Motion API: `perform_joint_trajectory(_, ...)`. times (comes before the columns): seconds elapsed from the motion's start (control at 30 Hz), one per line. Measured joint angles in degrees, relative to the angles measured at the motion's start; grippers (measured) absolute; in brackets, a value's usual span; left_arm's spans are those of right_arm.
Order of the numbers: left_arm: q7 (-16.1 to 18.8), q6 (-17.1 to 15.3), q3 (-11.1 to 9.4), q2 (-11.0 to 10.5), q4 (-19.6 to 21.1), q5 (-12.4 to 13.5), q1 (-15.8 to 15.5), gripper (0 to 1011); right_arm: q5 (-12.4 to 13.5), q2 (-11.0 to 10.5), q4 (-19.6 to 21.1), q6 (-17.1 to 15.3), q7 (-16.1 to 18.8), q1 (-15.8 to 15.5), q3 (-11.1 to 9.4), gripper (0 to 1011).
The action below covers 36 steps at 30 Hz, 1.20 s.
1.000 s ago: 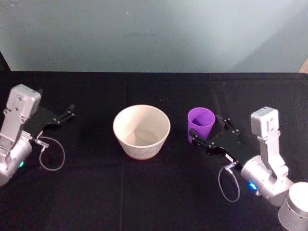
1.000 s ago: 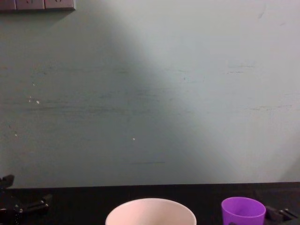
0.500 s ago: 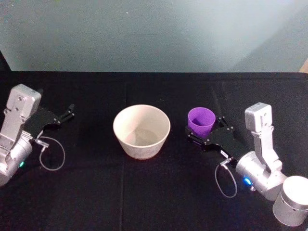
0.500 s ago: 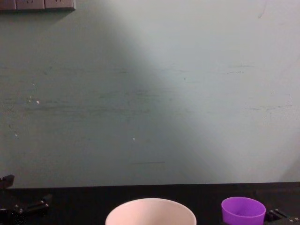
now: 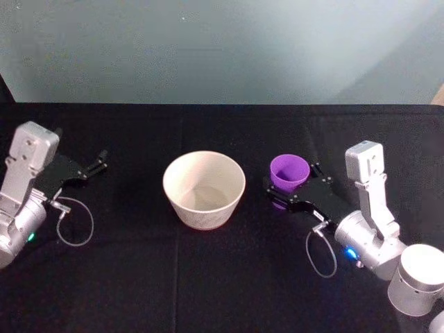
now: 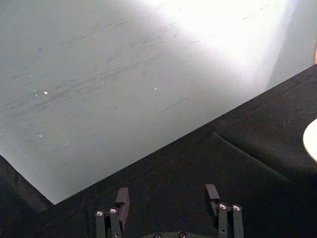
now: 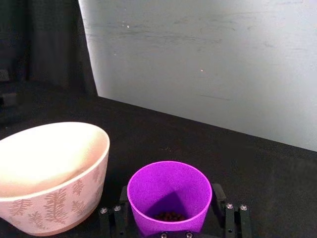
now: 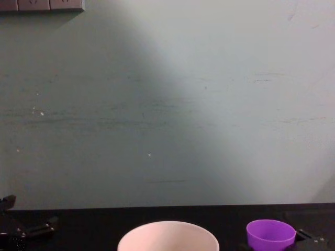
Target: Pick up the cup and pour the mung beans from the cup into the bowl.
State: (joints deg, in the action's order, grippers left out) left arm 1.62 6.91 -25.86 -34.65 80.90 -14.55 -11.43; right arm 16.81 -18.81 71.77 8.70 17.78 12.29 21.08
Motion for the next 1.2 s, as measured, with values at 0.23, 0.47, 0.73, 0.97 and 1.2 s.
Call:
perform_joint_trajectory(0.23, 0.0, 0.0, 0.0, 0.0, 0.0, 0.0, 0.0, 1000, -0.4, 0.8, -0.7, 0.1, 0.6, 0.3, -0.6, 1003)
perform_joint_trajectory(0.47, 0.0, 0.0, 0.0, 0.0, 0.0, 0.0, 0.0, 1000, -0.7, 1.7, -1.5, 0.3, 1.6, 0.4, -1.5, 1003)
perform_joint_trajectory(0.73, 0.0, 0.0, 0.0, 0.0, 0.0, 0.0, 0.0, 1000, -1.3, 2.2, -1.1, 0.4, 2.2, -0.3, -2.6, 877)
perform_joint_trajectory(0.97, 0.0, 0.0, 0.0, 0.0, 0.0, 0.0, 0.0, 1000, -1.8, 2.4, 0.5, 0.2, 2.4, -1.3, -3.4, 756)
perform_joint_trajectory(1.2, 0.0, 0.0, 0.0, 0.0, 0.0, 0.0, 0.0, 1000, -2.6, 2.0, 4.1, -0.5, 2.4, -2.8, -4.4, 735)
